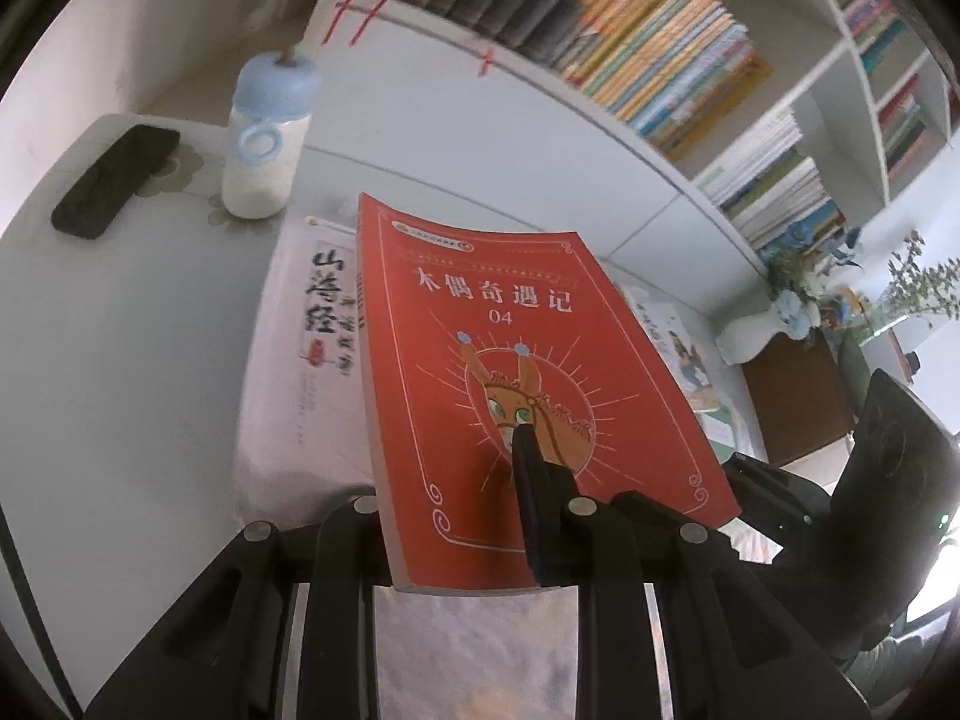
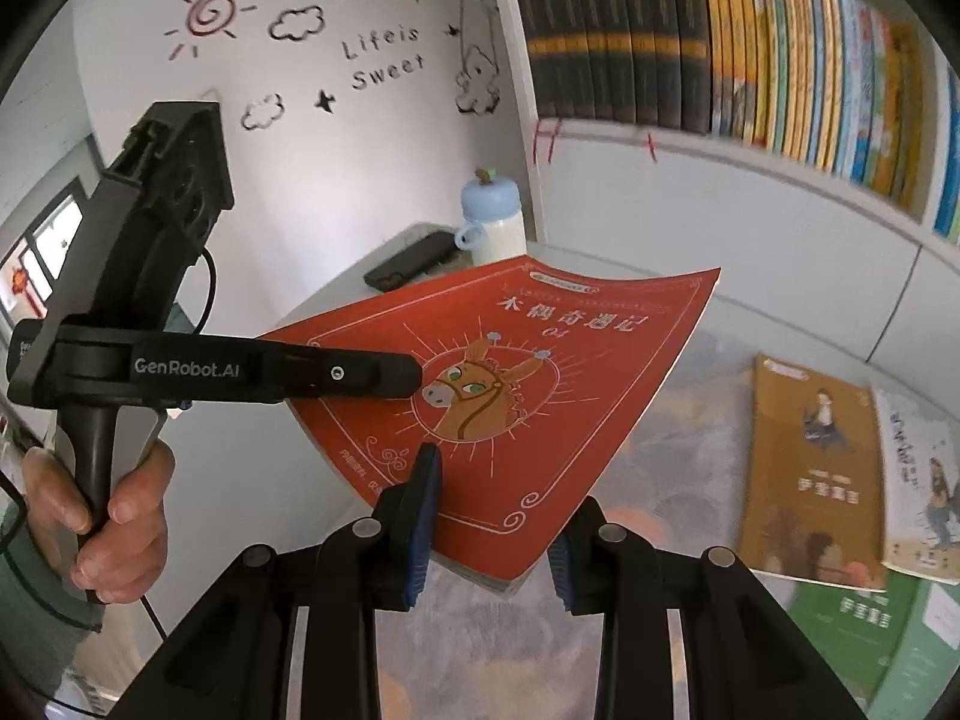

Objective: Organize books

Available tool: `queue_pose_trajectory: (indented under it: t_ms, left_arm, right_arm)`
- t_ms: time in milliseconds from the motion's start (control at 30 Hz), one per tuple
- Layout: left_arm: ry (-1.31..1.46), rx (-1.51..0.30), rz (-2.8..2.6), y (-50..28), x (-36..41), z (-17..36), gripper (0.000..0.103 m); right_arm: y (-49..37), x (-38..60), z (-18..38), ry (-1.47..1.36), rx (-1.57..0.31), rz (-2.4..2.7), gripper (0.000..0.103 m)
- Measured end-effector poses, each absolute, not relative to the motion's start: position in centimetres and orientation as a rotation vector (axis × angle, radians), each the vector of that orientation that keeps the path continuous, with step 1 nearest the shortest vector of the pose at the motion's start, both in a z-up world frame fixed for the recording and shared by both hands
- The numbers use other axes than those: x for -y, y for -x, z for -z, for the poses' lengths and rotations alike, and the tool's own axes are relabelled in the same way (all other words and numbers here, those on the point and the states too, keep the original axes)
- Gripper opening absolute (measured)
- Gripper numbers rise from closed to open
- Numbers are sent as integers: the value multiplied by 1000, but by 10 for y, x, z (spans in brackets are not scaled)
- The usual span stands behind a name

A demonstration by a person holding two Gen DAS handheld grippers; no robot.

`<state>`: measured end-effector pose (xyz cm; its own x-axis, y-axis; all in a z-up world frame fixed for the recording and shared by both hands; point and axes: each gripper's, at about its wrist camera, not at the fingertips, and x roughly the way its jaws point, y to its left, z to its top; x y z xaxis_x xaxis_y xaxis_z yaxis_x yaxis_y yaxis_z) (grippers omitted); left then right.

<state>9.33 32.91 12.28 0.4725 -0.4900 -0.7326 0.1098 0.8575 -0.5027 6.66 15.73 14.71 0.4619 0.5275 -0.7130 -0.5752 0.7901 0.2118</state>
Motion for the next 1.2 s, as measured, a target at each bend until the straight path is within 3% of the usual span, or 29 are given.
queue_pose_trajectory:
  t_ms: [600, 900, 1067, 1200]
  left_arm:
    - [617, -1093, 351, -112, -374, -56, 20]
    - [563, -1104, 213, -87, -397, -58, 23]
    - [504, -1112, 117, -65, -395, -67, 23]
    - [471, -1102, 147, -45, -373, -82, 23]
  right_arm:
    - [-120, -194, -87, 52, -1012, -661, 33]
    - [-129, -192, -63, -9, -1146, -643, 38]
    - [-119, -184, -63, -15, -1154, -647, 46]
    - [-93, -160, -72, 45, -1128, -614, 46]
